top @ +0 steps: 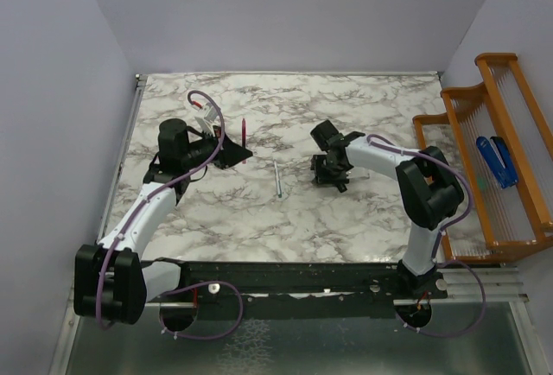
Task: Insert the pens into the pen caps
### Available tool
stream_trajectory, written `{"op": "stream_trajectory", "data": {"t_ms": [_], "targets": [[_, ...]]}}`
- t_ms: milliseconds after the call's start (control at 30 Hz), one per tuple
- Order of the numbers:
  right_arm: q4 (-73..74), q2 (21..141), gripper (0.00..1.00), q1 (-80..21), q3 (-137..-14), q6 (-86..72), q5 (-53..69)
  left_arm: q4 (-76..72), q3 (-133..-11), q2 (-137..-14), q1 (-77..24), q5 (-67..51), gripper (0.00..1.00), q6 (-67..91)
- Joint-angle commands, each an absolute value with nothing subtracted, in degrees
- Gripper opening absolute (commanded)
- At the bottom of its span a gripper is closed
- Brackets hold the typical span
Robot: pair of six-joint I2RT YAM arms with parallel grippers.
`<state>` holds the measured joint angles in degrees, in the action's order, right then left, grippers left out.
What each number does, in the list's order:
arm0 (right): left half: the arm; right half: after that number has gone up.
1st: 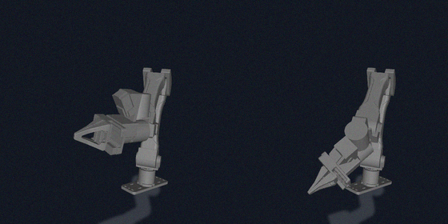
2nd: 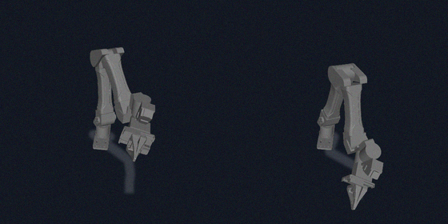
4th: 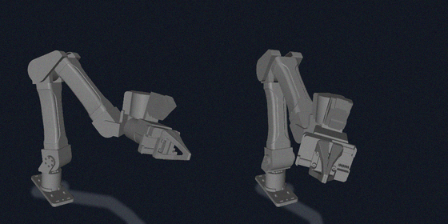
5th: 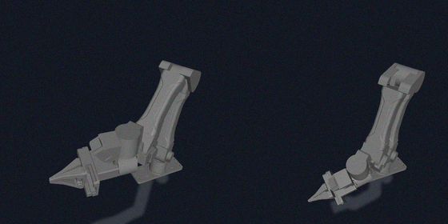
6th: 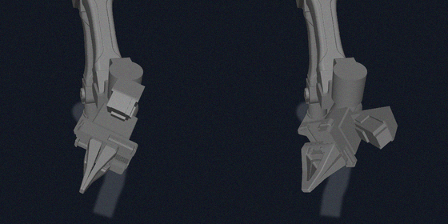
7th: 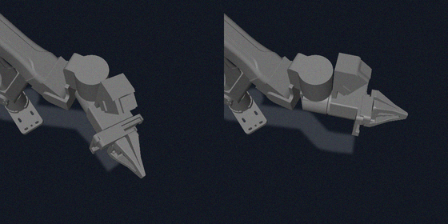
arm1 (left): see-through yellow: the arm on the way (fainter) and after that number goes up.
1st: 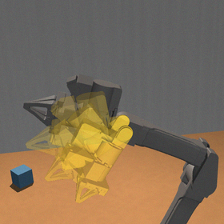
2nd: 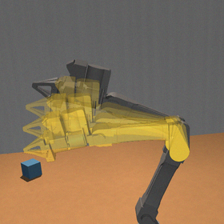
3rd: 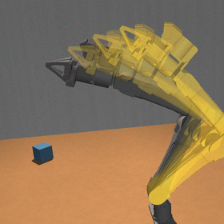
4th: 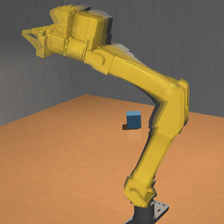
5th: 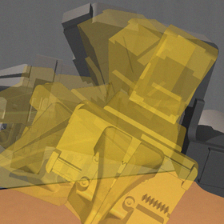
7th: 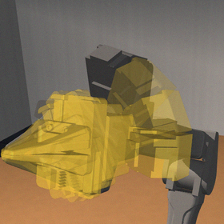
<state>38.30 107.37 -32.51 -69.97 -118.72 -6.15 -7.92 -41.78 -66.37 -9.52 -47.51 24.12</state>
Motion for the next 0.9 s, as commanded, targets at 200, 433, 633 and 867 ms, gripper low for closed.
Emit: {"op": "stream_trajectory", "data": {"t_ms": [200,433,633,867], "targets": [[38.6,110.2,0.48,-31.3,-69.6,-124.3,-2.4,-7.4,-43.9,-67.5,-9.8,-47.0,0.0,22.5],[44.2,111.8,0.44,-30.6,-72.6,-122.0,2.6,-6.8,-43.9,-67.7,-9.8,-46.7,0.0,22.0],[48.3,110.9,0.31,-30.2,-73.4,-121.3,3.1,-6.7,-43.9,-67.6,-9.8,-46.7,0.0,22.0],[48.7,108.9,0.29,-29.8,-71.2,-121.2,2.9,-6.7,-43.8,-67.6,-9.8,-46.7,0.0,21.9]]}}
